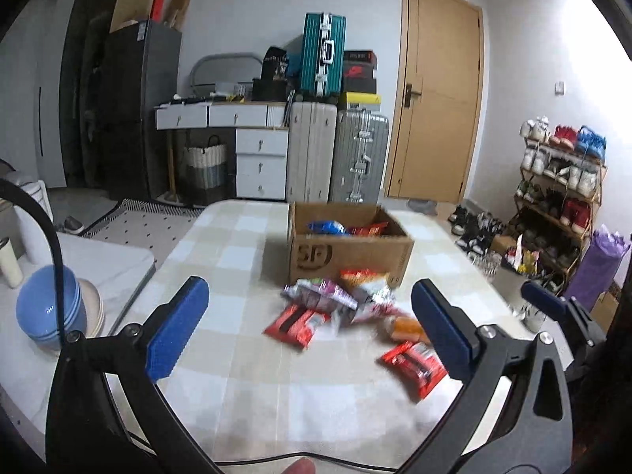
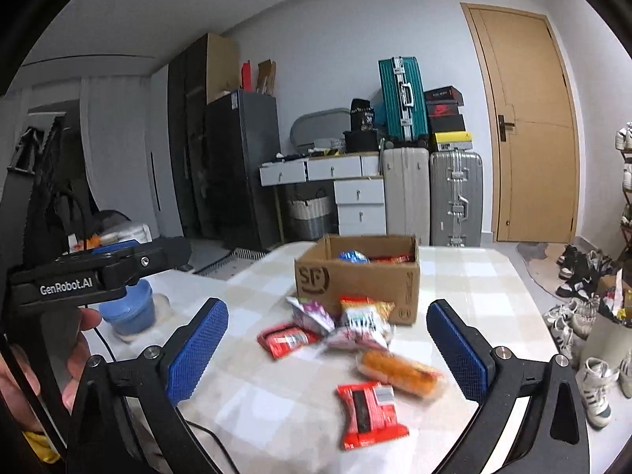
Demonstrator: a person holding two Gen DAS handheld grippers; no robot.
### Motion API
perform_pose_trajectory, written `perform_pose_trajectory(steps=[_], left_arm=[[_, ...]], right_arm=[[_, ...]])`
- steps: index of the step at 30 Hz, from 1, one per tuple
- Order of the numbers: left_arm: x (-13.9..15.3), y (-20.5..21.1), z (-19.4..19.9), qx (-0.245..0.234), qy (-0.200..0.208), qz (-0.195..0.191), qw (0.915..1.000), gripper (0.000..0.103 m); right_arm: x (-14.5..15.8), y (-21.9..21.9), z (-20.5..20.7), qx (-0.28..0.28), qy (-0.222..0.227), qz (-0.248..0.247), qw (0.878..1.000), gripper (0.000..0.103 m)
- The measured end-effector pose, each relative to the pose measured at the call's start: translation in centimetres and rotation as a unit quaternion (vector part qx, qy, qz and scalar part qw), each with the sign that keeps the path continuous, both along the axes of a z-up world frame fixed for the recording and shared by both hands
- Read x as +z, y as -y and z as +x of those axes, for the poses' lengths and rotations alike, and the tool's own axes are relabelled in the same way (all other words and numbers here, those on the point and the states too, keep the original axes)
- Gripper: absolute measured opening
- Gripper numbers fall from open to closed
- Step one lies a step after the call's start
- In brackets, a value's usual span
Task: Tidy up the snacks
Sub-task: 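Lift both tools out of the box and back toward the table snacks, then grasp the red wafer pack on the table with the right tool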
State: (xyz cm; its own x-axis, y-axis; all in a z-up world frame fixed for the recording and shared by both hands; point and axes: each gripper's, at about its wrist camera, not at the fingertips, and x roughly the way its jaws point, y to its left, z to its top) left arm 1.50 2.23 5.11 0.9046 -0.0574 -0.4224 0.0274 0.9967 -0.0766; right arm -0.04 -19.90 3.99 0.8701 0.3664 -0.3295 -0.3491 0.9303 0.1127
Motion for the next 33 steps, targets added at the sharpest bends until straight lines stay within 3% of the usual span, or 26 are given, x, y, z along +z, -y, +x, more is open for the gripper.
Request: perform_pose_trajectory(steps=[7,14,20,24,28,33], left_arm=[[-5.2,-0.7,2.4,0.003,-0.004,0.008,1.0000,0.103],[-5.5,-0.5,5.0,-0.018,-0.023,-0.029,0.9992,0.103],[-6.1,-0.2,5.6,-0.014,-0.042,-0.019,0.9988,0.103],[-6.6,-0.8,5.8,-0.003,-0.052,-0.023,0.9984,0.103],[-7.4,-2.3,6.5,0.012,-0.073,-0.057,0.9956,0.103],[-9.1,-3.5,7.8,0.029,-0.118,-0.079,0.9894,0.103]], right_arm=[[-3.2,0.9,1.5,-0.010,-0.044,-0.011,0.999,0.102],[-5.2,0.5,4.0,0.004,-0.093,-0.043,0.995,0.102],[-6.9,-0.2,5.2,0.011,-0.120,-0.066,0.990,0.102],[-8.7,-0.5,6.9,-0.011,-0.159,-0.089,0.983,0.102],[-10.5,-0.3,8.4,-0.010,-0.199,-0.082,0.977,0.102],[-12.9,-1.1,10.1,-0.014,-0.244,-0.115,0.963,0.102]])
